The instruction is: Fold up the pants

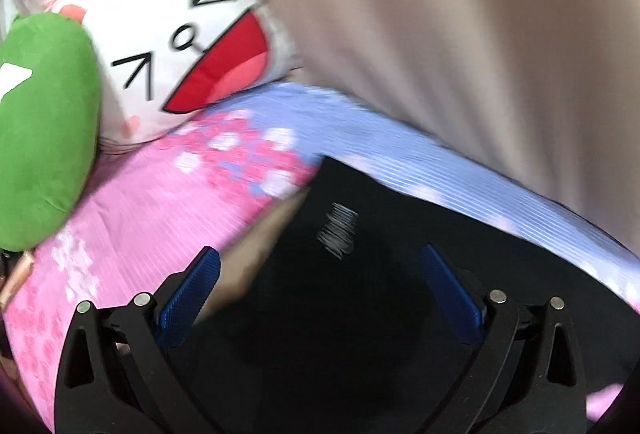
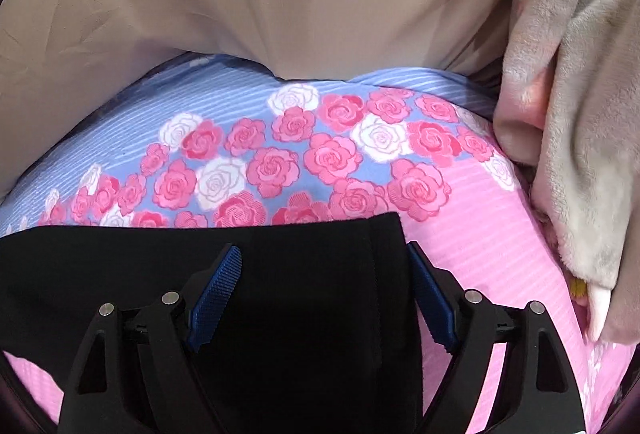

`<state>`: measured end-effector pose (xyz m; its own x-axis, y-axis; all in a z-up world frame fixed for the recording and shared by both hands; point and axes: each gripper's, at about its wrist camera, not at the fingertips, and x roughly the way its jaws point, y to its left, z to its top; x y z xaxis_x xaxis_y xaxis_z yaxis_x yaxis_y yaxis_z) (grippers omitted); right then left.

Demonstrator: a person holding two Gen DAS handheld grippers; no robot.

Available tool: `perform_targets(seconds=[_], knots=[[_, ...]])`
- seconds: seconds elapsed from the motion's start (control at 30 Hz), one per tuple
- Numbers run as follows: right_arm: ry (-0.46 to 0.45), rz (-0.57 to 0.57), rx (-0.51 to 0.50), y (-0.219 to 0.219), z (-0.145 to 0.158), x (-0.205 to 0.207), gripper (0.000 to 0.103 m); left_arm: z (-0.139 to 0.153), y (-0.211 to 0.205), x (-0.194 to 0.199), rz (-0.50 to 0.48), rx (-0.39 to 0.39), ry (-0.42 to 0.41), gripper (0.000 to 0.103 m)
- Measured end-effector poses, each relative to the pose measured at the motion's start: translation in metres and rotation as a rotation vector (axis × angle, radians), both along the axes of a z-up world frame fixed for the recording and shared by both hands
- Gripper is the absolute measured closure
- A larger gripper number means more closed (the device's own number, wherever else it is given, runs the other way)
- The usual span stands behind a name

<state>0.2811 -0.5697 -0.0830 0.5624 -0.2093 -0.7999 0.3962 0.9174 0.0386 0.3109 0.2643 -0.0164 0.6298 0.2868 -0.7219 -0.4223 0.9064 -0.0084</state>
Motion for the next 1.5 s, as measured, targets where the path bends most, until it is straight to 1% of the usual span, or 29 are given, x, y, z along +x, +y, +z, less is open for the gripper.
perform_targets(seconds=[0.07, 0.1, 0.17, 0.2, 0.27, 0.33, 0.37, 0.4, 0.43, 0.47, 0.5, 0.53, 0.57, 0.6, 0.63, 0.7, 0.8, 0.93, 1.03, 1.13, 1.2, 1.23, 1.3, 1.33, 1.37, 1.4, 1.43, 1.47, 1.5], knots=[[-0.002, 0.013, -0.020, 0.003, 0.002, 0.001, 0.038, -0.008, 0.018, 0.028, 0.020, 0.014, 0.016, 0.005], [0.001, 0.018, -0.025, 0.003, 0.002, 0.001, 0.040, -0.013, 0.024, 0.040, 0.024, 0.014, 0.030, 0.005], [0.000, 0.025, -0.041, 0.004, 0.003, 0.002, 0.055, -0.026, 0.032, 0.064, 0.010, 0.002, 0.072, 0.005], [-0.002, 0.025, -0.050, 0.004, 0.005, 0.001, 0.060, -0.033, 0.035, 0.076, 0.006, -0.004, 0.084, 0.005], [-0.003, 0.005, -0.068, 0.003, 0.008, -0.001, 0.089, -0.042, 0.035, 0.092, -0.012, -0.018, 0.107, 0.005], [-0.009, -0.014, -0.053, 0.003, 0.012, -0.007, 0.092, -0.057, 0.033, 0.109, -0.068, -0.046, 0.159, 0.005], [-0.013, -0.021, -0.047, 0.003, 0.013, -0.009, 0.093, -0.060, 0.033, 0.114, -0.082, -0.046, 0.175, 0.008], [-0.014, -0.023, -0.045, 0.001, 0.013, -0.010, 0.093, -0.064, 0.030, 0.117, -0.087, -0.027, 0.185, 0.012], [-0.017, -0.026, -0.041, 0.001, 0.014, -0.011, 0.093, -0.065, 0.029, 0.118, -0.100, -0.031, 0.183, 0.029], [-0.024, -0.029, -0.036, -0.004, 0.014, -0.008, 0.094, -0.065, 0.029, 0.118, -0.127, -0.064, 0.183, 0.043], [-0.026, -0.029, -0.030, -0.004, 0.015, -0.008, 0.094, -0.062, 0.030, 0.117, -0.119, -0.085, 0.184, 0.048], [-0.029, -0.027, -0.030, -0.006, 0.015, -0.009, 0.094, -0.059, 0.031, 0.116, -0.113, -0.089, 0.181, 0.074], [-0.035, -0.025, -0.033, -0.007, 0.019, -0.015, 0.094, -0.054, 0.030, 0.114, -0.116, -0.103, 0.181, 0.080], [-0.040, -0.023, -0.035, -0.005, 0.021, -0.015, 0.095, -0.046, 0.032, 0.107, -0.124, -0.141, 0.164, 0.081], [-0.046, -0.021, -0.036, -0.006, 0.025, -0.019, 0.095, -0.040, 0.033, 0.102, -0.124, -0.150, 0.147, 0.081], [-0.070, -0.014, -0.033, -0.003, 0.034, -0.025, 0.095, -0.011, 0.034, 0.077, -0.145, -0.155, 0.078, 0.082], [-0.109, 0.004, -0.050, 0.003, 0.052, -0.037, 0.095, 0.026, 0.035, 0.037, -0.187, -0.174, 0.010, 0.082], [-0.198, 0.029, -0.044, 0.010, 0.083, -0.076, 0.095, 0.077, 0.035, -0.047, -0.263, -0.173, -0.078, 0.082], [-0.253, 0.057, -0.048, 0.019, 0.099, -0.113, 0.095, 0.090, 0.037, -0.107, -0.298, -0.146, -0.091, 0.081], [-0.278, 0.073, -0.061, 0.025, 0.103, -0.153, 0.095, 0.074, 0.044, -0.159, -0.290, -0.106, -0.042, 0.081], [-0.266, 0.072, -0.084, 0.029, 0.097, -0.180, 0.095, 0.052, 0.047, -0.182, -0.265, -0.087, 0.018, 0.078], [-0.253, 0.072, -0.089, 0.030, 0.092, -0.190, 0.095, 0.035, 0.051, -0.194, -0.246, -0.073, 0.057, 0.077], [-0.197, 0.061, -0.115, 0.032, 0.075, -0.207, 0.090, 0.009, 0.057, -0.206, -0.163, 0.022, 0.109, 0.070], [-0.172, 0.054, -0.127, 0.031, 0.066, -0.213, 0.088, -0.003, 0.058, -0.213, -0.139, 0.059, 0.127, 0.063], [-0.156, 0.039, -0.140, 0.031, 0.059, -0.222, 0.086, -0.010, 0.061, -0.221, -0.113, 0.042, 0.132, 0.053], [-0.146, 0.020, -0.152, 0.031, 0.055, -0.232, 0.085, -0.012, 0.063, -0.227, -0.102, -0.005, 0.122, 0.045], [-0.148, -0.001, -0.160, 0.032, 0.054, -0.243, 0.083, -0.011, 0.066, -0.233, -0.101, -0.075, 0.098, 0.032], [-0.154, -0.018, -0.165, 0.032, 0.056, -0.252, 0.074, -0.009, 0.068, -0.238, -0.100, -0.132, 0.070, 0.023], [-0.163, -0.037, -0.176, 0.035, 0.059, -0.260, 0.069, -0.007, 0.068, -0.243, -0.094, -0.199, 0.042, 0.019]])
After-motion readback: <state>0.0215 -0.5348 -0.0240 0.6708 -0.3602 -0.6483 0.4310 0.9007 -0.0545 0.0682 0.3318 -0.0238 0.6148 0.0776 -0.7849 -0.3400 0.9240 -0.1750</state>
